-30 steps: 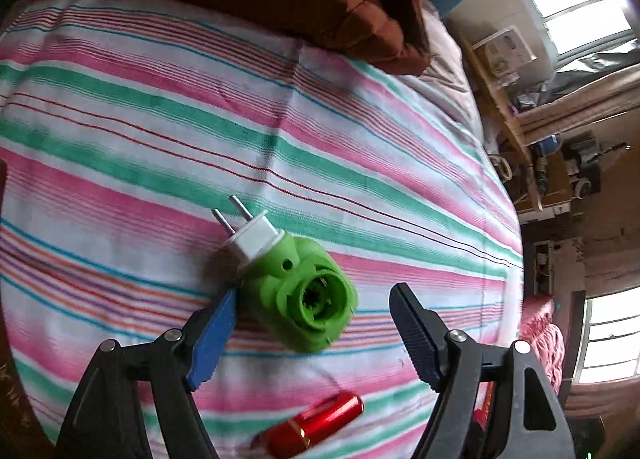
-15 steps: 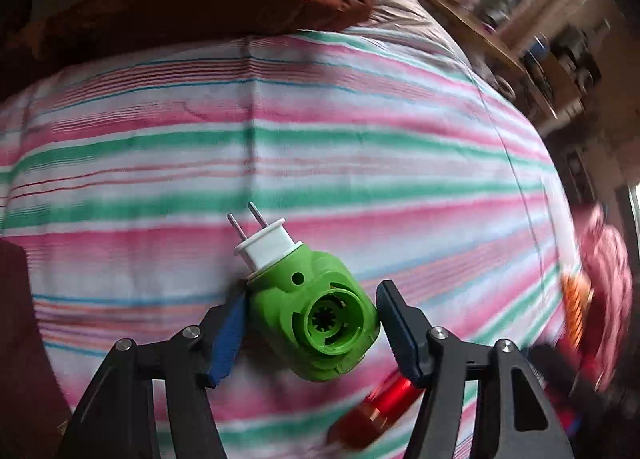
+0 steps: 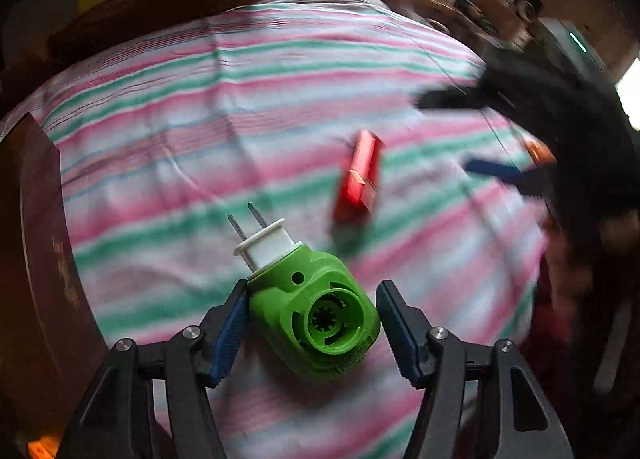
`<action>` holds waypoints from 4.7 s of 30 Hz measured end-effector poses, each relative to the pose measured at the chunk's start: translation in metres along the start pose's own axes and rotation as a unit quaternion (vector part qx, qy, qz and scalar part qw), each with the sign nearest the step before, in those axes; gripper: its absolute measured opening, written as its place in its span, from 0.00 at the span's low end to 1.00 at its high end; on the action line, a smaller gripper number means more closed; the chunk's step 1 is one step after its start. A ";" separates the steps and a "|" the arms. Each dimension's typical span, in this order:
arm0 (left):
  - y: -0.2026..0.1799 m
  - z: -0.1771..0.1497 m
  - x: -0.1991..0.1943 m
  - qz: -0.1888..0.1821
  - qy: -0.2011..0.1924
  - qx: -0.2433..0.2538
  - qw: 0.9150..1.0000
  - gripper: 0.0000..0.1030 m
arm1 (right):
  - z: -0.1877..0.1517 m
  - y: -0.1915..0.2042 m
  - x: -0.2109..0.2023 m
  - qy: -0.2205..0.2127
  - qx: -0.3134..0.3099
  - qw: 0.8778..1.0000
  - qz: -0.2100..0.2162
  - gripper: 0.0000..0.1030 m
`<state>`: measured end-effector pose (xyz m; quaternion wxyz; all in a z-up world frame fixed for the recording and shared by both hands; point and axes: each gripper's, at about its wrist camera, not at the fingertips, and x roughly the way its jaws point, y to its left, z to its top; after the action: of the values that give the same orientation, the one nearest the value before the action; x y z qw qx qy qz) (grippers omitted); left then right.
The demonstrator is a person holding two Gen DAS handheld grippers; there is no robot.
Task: Organize rigid objects
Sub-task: 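Grasp the green plug with the left tool while the right tool grasps the red cylinder, then lift the green plug with the left tool while the right tool holds the red cylinder, then carry the green plug over the gold tray with the left tool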
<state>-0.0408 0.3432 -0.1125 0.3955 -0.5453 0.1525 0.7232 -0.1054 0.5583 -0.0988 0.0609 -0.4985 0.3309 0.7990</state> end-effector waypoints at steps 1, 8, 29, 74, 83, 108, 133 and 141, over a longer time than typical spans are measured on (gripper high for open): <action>-0.006 -0.008 -0.003 0.000 -0.002 0.010 1.000 0.62 | -0.001 0.004 0.002 0.003 -0.010 1.000 0.002 0.91; -0.017 -0.039 -0.014 0.014 -0.044 0.032 0.998 0.62 | -0.010 0.028 0.013 0.016 -0.082 0.997 -0.005 0.84; -0.004 -0.044 -0.002 0.019 -0.104 0.020 0.994 0.62 | -0.042 0.081 0.048 0.011 -0.280 0.956 -0.088 0.25; -0.021 -0.062 -0.004 0.062 -0.129 0.035 0.989 0.62 | -0.043 0.085 0.048 0.022 -0.306 0.948 -0.080 0.26; -0.021 -0.060 -0.003 0.066 -0.124 0.039 0.989 0.62 | -0.041 0.082 0.045 0.037 -0.299 0.951 -0.075 0.25; -0.023 -0.078 -0.087 0.040 -0.185 0.035 0.981 0.62 | -0.038 0.078 0.050 0.027 -0.288 0.955 -0.063 0.26; 0.147 -0.116 -0.147 0.110 -0.199 -0.203 0.952 0.62 | -0.050 0.085 0.049 0.008 -0.327 0.940 -0.093 0.26; 0.191 -0.130 -0.144 0.093 -0.186 -0.265 0.941 0.62 | -0.049 0.086 0.050 0.008 -0.331 0.939 -0.096 0.26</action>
<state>-0.0815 0.0773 -0.0685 0.1886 -0.4698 -0.0710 0.8594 -0.1299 0.4509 -0.1143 -0.0335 -0.5260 -0.0013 0.8499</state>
